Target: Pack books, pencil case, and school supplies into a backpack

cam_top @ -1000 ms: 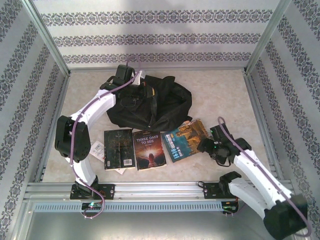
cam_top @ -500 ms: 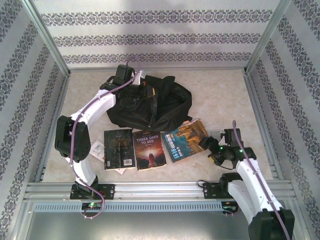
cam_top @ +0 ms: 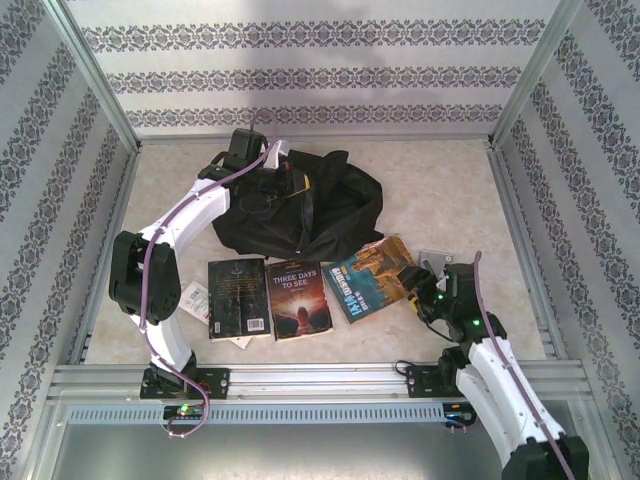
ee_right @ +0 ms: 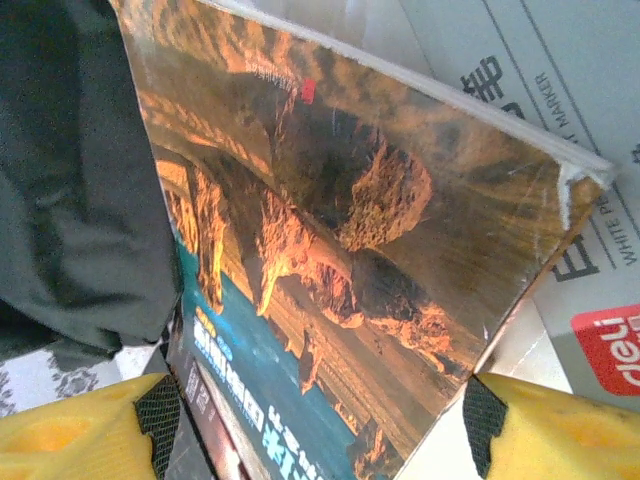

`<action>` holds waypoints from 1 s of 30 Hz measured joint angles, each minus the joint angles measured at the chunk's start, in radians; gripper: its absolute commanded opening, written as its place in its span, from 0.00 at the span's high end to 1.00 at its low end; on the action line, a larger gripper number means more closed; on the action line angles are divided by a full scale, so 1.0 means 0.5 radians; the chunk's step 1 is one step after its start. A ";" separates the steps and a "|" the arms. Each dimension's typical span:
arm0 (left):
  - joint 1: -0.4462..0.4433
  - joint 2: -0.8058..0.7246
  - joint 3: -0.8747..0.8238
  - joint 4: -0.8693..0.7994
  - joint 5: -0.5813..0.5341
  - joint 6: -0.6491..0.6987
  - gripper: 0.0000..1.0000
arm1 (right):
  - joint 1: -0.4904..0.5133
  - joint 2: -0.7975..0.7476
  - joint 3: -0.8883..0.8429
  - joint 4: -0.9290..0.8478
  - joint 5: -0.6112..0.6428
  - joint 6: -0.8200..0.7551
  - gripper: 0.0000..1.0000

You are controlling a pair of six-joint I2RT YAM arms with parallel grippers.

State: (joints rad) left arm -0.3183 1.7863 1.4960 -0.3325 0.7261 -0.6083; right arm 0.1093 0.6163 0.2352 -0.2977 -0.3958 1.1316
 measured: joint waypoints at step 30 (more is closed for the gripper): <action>0.047 0.001 0.000 0.015 0.054 -0.020 1.00 | -0.228 1.264 0.790 -0.192 0.141 -0.986 0.13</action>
State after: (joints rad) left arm -0.2951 1.7866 1.4960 -0.3248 0.7532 -0.6182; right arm -0.0048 1.2484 0.6300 -0.3935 -0.3252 0.6388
